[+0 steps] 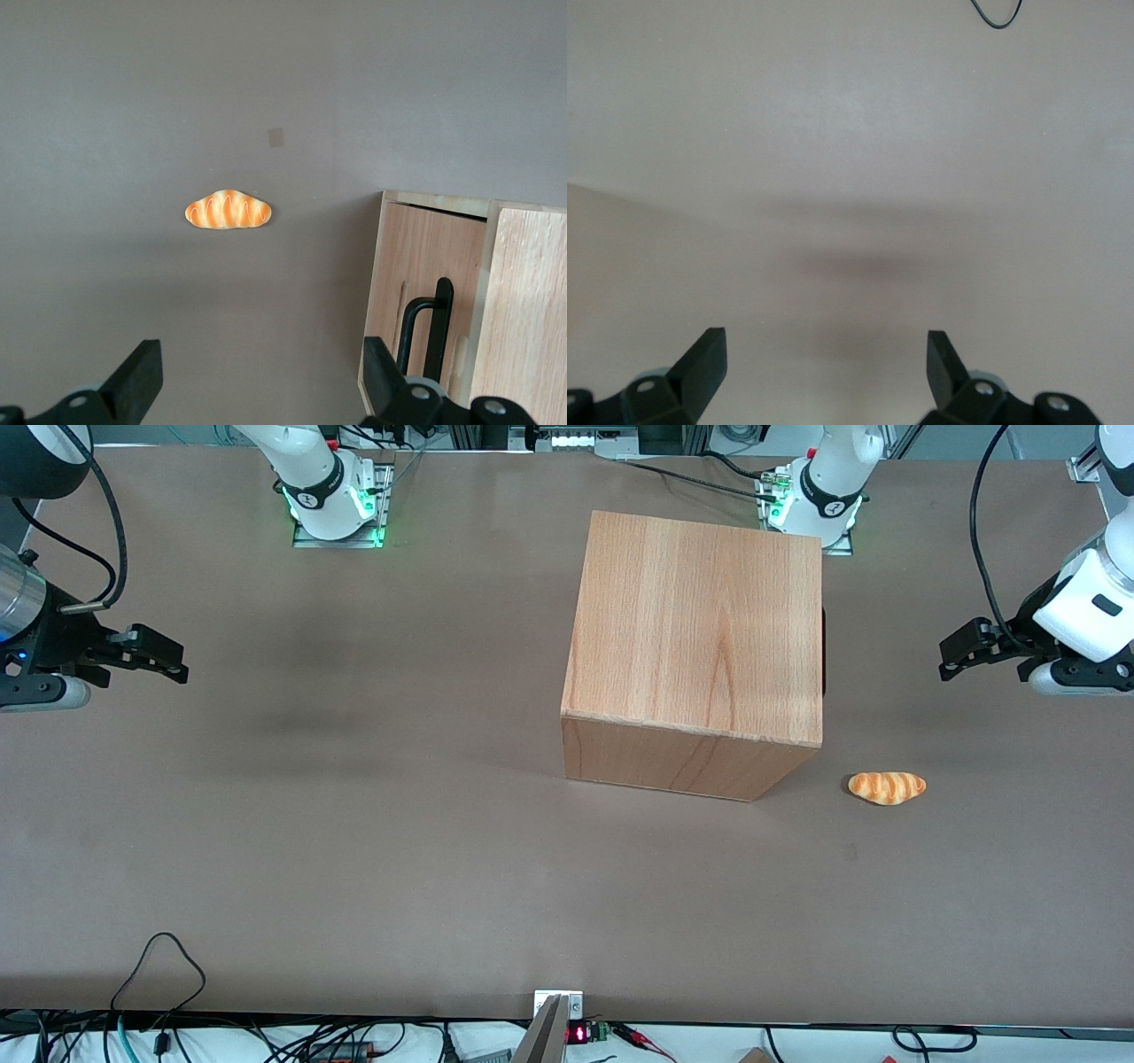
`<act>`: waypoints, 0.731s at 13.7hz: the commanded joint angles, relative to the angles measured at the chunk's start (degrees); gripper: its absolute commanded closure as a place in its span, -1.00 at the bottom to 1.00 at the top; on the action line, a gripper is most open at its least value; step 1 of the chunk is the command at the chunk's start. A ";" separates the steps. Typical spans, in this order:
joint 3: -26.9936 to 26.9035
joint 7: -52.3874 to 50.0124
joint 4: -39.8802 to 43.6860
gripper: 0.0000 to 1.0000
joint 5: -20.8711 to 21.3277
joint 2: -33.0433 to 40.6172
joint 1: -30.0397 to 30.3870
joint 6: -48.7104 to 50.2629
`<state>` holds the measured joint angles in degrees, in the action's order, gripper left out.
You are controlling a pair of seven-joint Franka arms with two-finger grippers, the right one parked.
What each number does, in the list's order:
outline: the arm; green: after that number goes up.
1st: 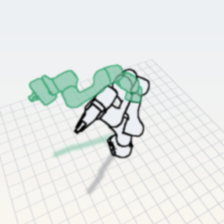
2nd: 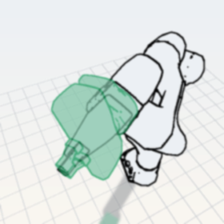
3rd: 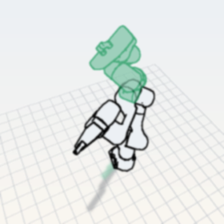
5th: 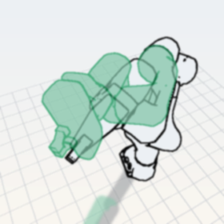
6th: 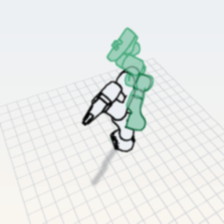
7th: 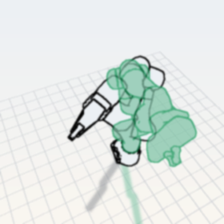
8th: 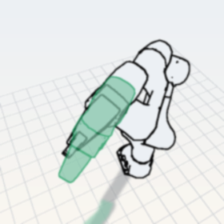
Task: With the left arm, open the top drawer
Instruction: 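Move the left gripper toward the black drawer handle on the wooden box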
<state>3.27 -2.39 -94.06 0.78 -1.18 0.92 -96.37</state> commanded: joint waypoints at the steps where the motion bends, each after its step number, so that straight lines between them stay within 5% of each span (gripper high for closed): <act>1: -0.10 0.45 0.55 -1.00 -0.52 0.47 0.23 1.09; 10: 0.69 -1.39 1.77 -1.00 -1.57 -3.48 -0.74 1.27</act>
<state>4.05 -3.09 -94.08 0.01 -2.83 0.62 -96.22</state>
